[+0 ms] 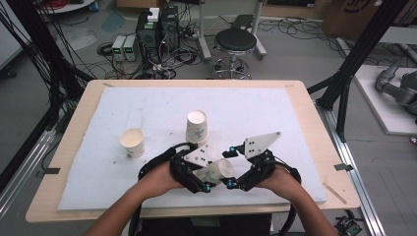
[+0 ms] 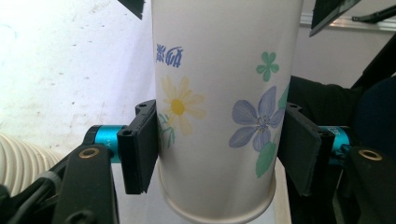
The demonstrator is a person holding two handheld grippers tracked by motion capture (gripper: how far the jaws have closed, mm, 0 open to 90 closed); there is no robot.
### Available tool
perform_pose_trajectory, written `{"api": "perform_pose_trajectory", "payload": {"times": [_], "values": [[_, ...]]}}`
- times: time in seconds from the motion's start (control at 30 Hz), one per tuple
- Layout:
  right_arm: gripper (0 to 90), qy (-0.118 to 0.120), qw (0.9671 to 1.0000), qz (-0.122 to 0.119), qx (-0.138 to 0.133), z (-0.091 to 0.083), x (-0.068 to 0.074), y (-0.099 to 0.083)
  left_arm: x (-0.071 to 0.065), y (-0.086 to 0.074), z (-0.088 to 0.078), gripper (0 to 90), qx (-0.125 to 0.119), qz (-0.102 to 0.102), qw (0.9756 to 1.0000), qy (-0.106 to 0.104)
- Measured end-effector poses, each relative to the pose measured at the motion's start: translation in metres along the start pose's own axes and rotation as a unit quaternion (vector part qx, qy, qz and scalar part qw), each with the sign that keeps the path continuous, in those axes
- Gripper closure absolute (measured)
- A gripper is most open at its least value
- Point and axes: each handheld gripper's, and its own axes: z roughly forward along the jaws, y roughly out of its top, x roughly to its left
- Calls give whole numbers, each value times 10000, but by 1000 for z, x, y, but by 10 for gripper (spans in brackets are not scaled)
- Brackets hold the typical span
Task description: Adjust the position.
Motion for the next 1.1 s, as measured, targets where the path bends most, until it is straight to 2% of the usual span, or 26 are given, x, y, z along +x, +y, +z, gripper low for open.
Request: {"api": "perform_pose_trajectory", "payload": {"times": [0.3,0.47,0.6,0.83,0.93,1.1], "values": [[196,-5,9993,-206,316,3,0,1,0,0,1,353,238,65,9997,-72],[196,5,9987,-358,362,3,1,4,0,0,2,353,254,73,9996,-58],[202,34,9972,-499,553,7,3,6,-1,1,3,352,300,109,9994,-119],[321,233,9936,-712,843,13,6,10,-3,0,6,352,374,155,9990,-215],[363,236,9926,-770,905,14,6,9,-4,-1,7,352,364,138,9989,-247],[373,295,9924,-755,927,15,6,9,-5,-4,7,349,311,119,9990,-291]]}}
